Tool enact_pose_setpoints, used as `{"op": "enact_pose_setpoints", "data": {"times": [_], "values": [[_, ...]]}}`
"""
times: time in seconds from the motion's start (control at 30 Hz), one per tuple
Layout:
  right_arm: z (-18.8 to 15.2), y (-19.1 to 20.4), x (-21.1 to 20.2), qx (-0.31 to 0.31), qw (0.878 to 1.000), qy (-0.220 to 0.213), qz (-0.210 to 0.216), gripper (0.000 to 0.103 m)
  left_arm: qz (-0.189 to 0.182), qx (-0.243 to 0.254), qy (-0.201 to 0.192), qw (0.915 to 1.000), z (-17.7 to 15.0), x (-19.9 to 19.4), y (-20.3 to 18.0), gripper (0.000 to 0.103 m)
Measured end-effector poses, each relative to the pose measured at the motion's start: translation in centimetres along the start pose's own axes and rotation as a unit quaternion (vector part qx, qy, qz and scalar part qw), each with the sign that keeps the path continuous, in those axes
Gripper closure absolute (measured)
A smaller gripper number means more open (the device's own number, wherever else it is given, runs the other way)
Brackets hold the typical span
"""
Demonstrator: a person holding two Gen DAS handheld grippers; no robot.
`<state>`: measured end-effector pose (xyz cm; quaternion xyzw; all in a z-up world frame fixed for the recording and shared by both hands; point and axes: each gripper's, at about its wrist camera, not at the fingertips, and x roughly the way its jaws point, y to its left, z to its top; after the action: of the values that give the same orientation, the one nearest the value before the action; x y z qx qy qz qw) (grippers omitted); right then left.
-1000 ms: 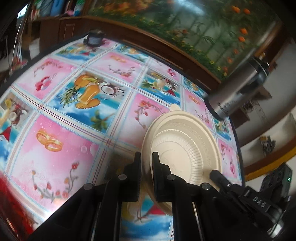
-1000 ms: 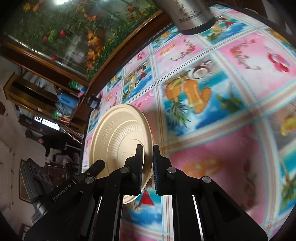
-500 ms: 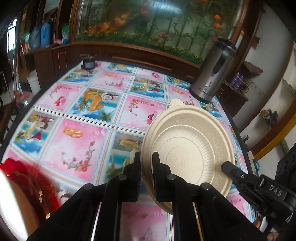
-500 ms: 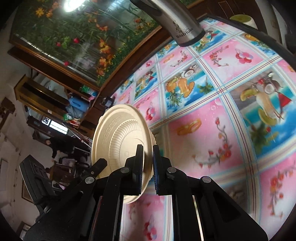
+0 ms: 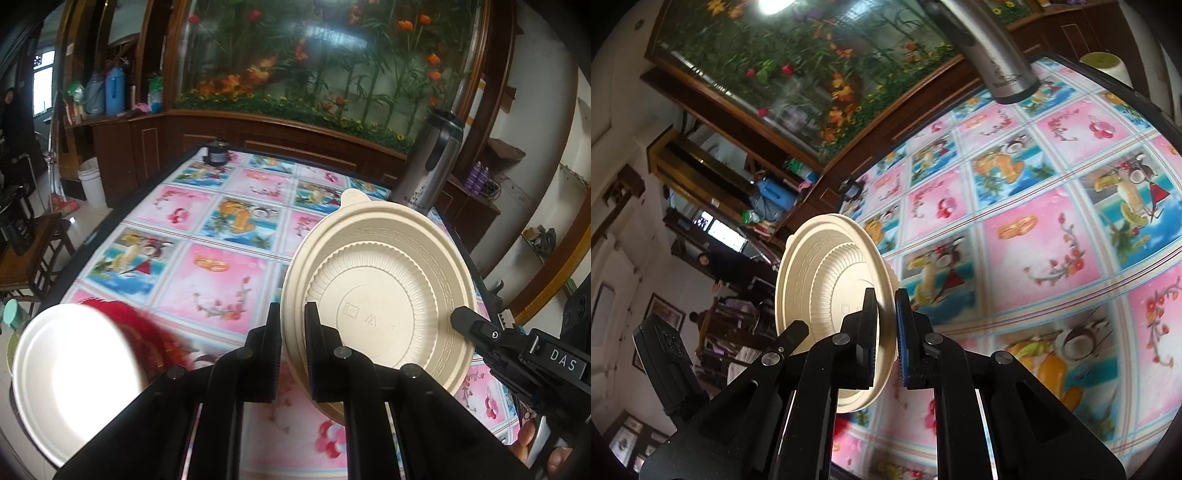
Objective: Organize plates and bowls
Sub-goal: 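Carry the tan bowl over the white foam bowl on the stack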
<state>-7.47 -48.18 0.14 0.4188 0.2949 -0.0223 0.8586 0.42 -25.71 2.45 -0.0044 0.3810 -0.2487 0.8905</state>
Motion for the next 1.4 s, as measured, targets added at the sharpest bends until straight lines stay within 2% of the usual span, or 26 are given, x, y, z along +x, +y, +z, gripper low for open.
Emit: {"op": "enact_pose_setpoints", "data": {"times": [0.63,0.9,1.17,1.4], "values": [[-5.5,9.0,2.3,-0.077,0.995,0.049,0.045,0.093,0.055,-0.04,-0.036,0.997,-2.6,-6.7,8.0,0.091],[-8.9,13.5,5.5,-0.121,0.986,0.095,0.068,0.093,0.105,-0.066,-0.05,0.991,-3.6,-9.7,12.3,0.091],[-11.7,17.7,8.5,-0.16,0.975,0.131,0.079,0.093,0.129,-0.106,-0.042,0.9851,-3.8,-10.5,16.7,0.092],[-12.6,18.5,11.2,-0.159,0.973,0.154,0.064,0.093,0.135,-0.118,-0.022,0.9836,-3.8,-9.6,18.5,0.092]]}}
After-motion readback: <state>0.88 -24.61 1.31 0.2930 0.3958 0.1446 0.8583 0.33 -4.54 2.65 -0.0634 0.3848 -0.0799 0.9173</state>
